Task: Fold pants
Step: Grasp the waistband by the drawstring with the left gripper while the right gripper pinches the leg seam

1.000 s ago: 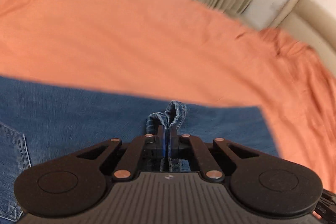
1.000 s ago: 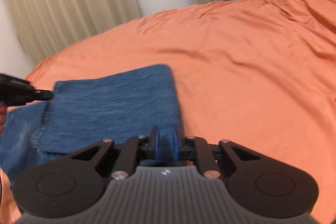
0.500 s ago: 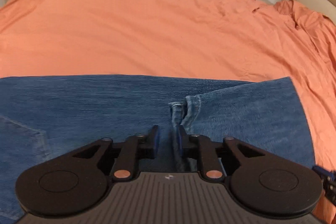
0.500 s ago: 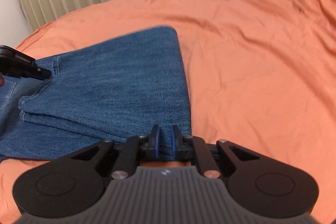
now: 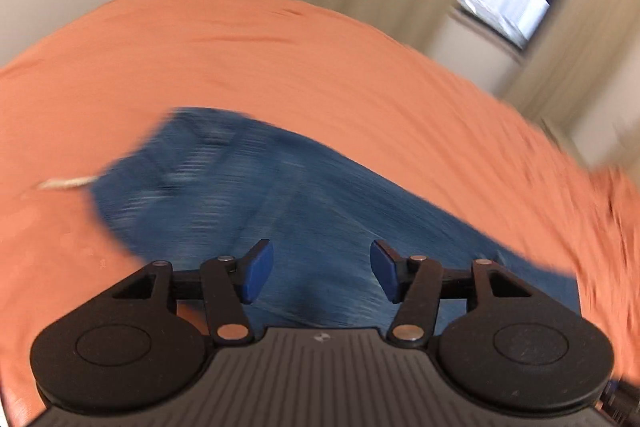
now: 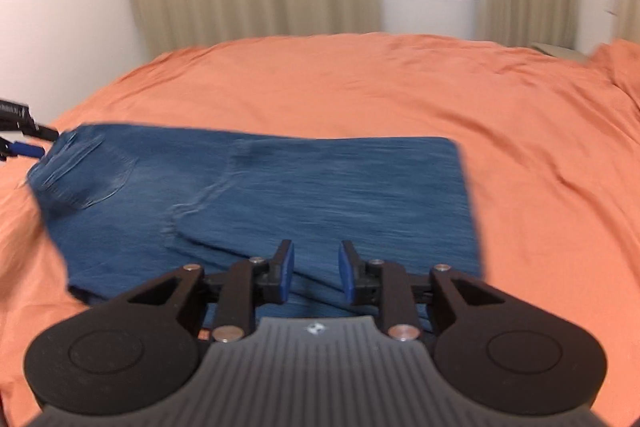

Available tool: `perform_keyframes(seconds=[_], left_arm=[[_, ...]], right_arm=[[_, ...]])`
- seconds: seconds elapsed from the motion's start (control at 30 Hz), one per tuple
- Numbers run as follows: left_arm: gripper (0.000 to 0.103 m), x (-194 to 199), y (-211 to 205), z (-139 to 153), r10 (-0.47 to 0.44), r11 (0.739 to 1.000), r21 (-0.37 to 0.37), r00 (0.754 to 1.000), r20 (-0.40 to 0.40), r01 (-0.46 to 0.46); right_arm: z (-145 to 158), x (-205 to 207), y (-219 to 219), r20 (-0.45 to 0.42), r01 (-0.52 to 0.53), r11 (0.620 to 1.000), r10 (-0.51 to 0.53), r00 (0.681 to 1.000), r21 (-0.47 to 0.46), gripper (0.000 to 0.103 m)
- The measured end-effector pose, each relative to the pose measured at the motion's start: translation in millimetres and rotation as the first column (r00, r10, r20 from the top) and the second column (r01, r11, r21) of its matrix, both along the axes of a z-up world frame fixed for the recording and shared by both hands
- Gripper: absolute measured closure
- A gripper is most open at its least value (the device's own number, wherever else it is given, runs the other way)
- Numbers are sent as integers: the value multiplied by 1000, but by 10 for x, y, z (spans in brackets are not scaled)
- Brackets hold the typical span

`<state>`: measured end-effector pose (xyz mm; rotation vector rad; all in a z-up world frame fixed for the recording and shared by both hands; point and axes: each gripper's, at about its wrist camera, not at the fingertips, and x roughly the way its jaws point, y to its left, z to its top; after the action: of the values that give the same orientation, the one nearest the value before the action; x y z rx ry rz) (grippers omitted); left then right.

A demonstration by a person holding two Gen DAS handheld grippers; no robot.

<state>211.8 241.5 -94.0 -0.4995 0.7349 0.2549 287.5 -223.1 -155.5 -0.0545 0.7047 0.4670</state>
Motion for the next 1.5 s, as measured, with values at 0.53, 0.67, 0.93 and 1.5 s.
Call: perform_keyframes(seconds=[0.53, 0.67, 0.93, 1.5], left_arm=[[28, -293, 1371, -1045, 427, 814, -434, 904, -3, -386], [26, -193, 1462, -1166, 428, 816, -449, 903, 48, -363], [65, -23, 1574, -1138, 381, 854, -408, 922, 71, -321], [84, -16, 752, 282, 149, 987, -107, 943, 298, -122]], right_arm=[[-77, 755, 1068, -166, -179, 977, 160, 973, -111, 83], [-70, 963, 1202, -175, -238, 958, 209, 962, -160, 83], [-186, 1495, 1534, -209, -298, 932, 256, 944, -206, 83], [-44, 1516, 1324, -236, -209, 966, 171, 957, -151, 92]])
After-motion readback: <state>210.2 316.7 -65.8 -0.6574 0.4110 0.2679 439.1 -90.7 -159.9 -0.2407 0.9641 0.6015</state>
